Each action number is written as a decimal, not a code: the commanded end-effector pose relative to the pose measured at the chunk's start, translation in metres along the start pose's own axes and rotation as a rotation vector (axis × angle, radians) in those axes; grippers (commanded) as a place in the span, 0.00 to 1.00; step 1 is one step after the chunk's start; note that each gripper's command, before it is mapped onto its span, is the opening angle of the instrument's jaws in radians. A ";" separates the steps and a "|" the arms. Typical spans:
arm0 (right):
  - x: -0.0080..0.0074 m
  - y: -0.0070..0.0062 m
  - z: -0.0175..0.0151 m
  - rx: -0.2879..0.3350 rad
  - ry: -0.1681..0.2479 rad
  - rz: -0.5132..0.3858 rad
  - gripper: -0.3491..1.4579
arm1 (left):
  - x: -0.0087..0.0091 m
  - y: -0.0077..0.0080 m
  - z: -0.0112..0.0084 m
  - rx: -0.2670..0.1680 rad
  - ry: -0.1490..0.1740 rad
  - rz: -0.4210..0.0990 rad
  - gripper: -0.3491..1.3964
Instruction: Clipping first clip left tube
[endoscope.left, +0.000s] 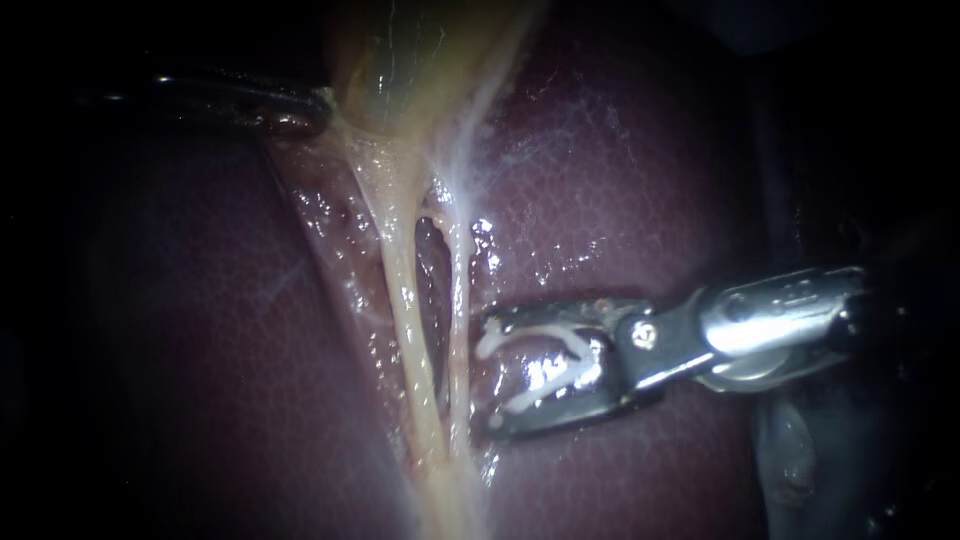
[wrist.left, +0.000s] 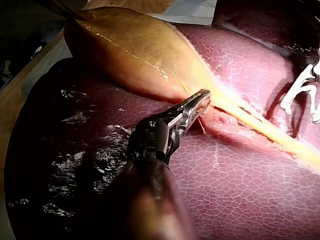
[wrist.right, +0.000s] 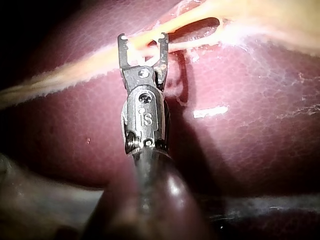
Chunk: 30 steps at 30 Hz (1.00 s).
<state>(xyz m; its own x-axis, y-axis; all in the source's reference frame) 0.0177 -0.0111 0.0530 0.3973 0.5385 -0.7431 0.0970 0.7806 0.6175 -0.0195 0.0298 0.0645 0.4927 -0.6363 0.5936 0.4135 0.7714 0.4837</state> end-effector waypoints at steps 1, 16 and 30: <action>-0.0003 0.0001 0.0003 0.002 0.001 0.004 0.47 | 0.0000 0.0000 0.0000 0.000 0.000 0.000 0.00; -0.0048 0.0034 0.0032 0.043 0.018 0.098 0.47 | 0.0001 0.0000 0.0000 -0.001 0.000 0.000 0.00; -0.0074 0.0059 0.0044 0.094 0.041 0.155 0.47 | 0.0002 -0.0001 0.0001 -0.002 0.000 0.000 0.00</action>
<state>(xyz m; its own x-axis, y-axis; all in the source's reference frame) 0.0195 -0.0117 0.0634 0.3700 0.6675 -0.6462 0.1347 0.6497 0.7482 -0.0195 0.0297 0.0647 0.4926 -0.6362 0.5938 0.4146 0.7715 0.4826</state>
